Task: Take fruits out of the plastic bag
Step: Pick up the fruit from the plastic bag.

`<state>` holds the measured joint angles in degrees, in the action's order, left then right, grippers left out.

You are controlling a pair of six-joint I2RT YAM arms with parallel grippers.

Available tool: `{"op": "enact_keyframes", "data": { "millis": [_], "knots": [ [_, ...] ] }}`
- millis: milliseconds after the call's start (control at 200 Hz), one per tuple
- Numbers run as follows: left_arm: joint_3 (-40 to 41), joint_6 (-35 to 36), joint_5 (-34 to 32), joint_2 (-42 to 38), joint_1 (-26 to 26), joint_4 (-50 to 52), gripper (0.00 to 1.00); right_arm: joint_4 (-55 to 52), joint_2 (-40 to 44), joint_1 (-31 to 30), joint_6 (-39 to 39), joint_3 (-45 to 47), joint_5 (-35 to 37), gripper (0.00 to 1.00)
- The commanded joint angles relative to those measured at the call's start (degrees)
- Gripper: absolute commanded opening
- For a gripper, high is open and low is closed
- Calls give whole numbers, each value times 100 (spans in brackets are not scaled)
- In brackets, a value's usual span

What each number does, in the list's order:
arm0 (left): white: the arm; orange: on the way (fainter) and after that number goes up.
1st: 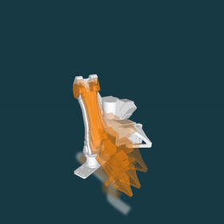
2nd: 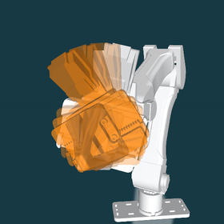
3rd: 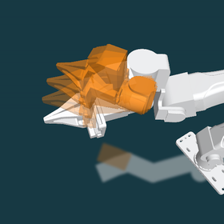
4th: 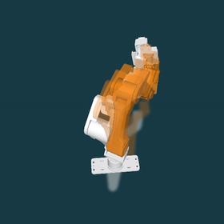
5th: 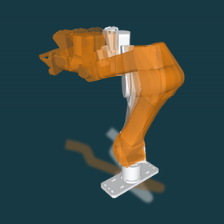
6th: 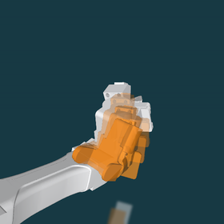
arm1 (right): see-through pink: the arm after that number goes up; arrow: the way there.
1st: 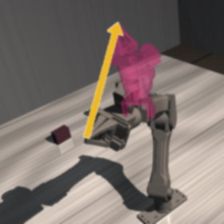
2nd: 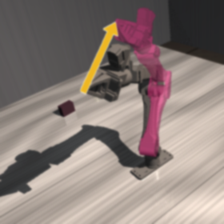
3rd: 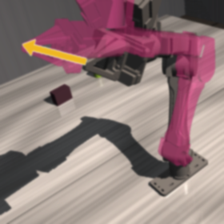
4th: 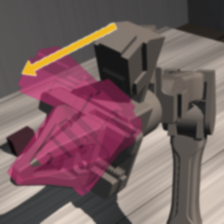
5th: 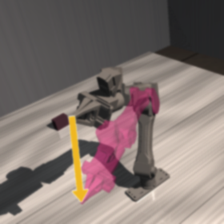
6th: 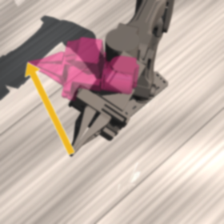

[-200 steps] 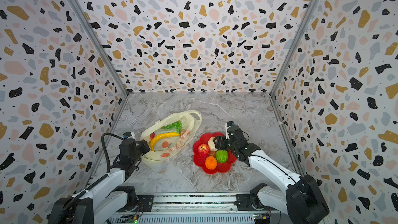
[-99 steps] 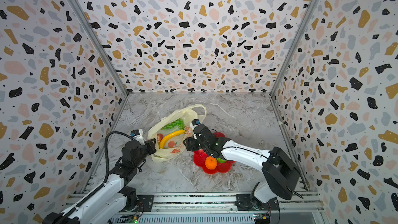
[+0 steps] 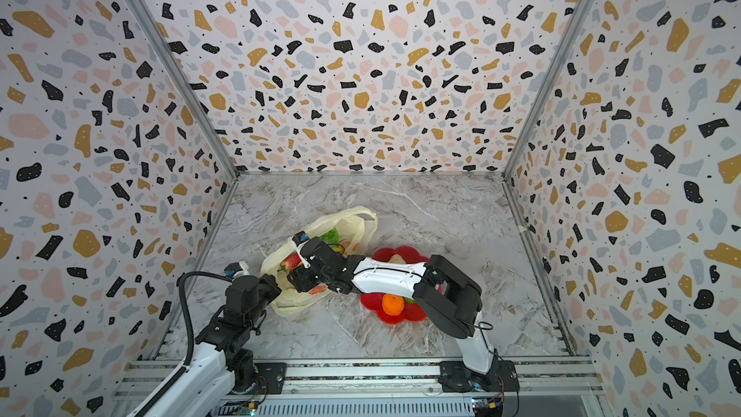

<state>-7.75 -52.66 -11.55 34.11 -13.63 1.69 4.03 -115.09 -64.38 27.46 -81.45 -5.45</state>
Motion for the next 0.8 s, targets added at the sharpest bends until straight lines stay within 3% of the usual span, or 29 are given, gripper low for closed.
{"op": "enact_keyframes", "data": {
  "millis": [0, 210, 481, 616, 796],
  "knots": [
    [54, -254, -215, -15, -4, -14, 1, -122, -324, -4, -221, -452, 106, 63],
    [89, -183, -320, -14, -8, 103, 1, -133, -693, 3, -665, -833, 454, 67],
    [42, 23, -369, 140, 49, 50, 1, -41, -1008, 39, -2307, -1239, 706, 81],
    [-7, 130, -382, 228, 132, 50, 0, -81, -1216, 189, -3131, -1518, 431, 83],
    [-7, 116, -146, 252, 188, -89, 0, -237, -1527, 443, -3819, -1971, -447, 83]
  ]
}}
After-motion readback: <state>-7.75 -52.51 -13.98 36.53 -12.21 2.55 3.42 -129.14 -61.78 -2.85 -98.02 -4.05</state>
